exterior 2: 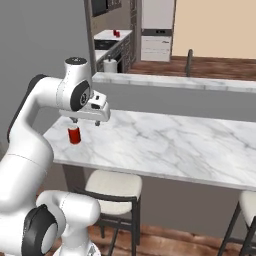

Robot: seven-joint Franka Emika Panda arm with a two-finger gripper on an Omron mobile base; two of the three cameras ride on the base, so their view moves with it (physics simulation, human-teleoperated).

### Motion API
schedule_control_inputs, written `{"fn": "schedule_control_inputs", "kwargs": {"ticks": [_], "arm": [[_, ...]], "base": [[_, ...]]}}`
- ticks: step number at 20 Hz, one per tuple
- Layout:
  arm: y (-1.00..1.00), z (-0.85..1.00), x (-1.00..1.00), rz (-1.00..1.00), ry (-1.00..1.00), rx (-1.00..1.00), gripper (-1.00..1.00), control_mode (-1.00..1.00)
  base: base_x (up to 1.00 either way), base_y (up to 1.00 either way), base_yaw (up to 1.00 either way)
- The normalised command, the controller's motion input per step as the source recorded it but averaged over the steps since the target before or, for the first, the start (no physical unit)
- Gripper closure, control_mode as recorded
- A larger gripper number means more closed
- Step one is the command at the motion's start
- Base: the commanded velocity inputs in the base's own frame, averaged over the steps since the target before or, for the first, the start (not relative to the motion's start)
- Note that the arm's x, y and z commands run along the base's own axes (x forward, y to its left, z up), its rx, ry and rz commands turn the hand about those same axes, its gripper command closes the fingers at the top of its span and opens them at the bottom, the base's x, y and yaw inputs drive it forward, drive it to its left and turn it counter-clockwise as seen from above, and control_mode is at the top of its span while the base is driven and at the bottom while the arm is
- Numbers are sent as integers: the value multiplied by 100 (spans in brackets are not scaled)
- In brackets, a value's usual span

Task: Four empty soda cans are scattered around the kitchen. Gather all the cans and cluster them next to the stove for recycling.

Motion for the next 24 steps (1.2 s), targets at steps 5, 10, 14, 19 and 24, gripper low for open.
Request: {"fn": "schedule_control_inputs", "kwargs": {"ticks": [5, 10, 14, 19, 24], "arm": [[0, 0, 0, 0, 0, 0, -100, 100], [0, 0, 0, 0, 0, 0, -100, 100], [0, 0, 0, 0, 0, 0, -100, 100], [0, 0, 0, 0, 0, 0, -100, 100], [5, 0, -1, 0, -1, 1, -100, -100]], "base": [[-3, 42, 0], [-2, 42, 0], [-2, 39, 0], [-2, 30, 0], [-4, 6, 0]]}}
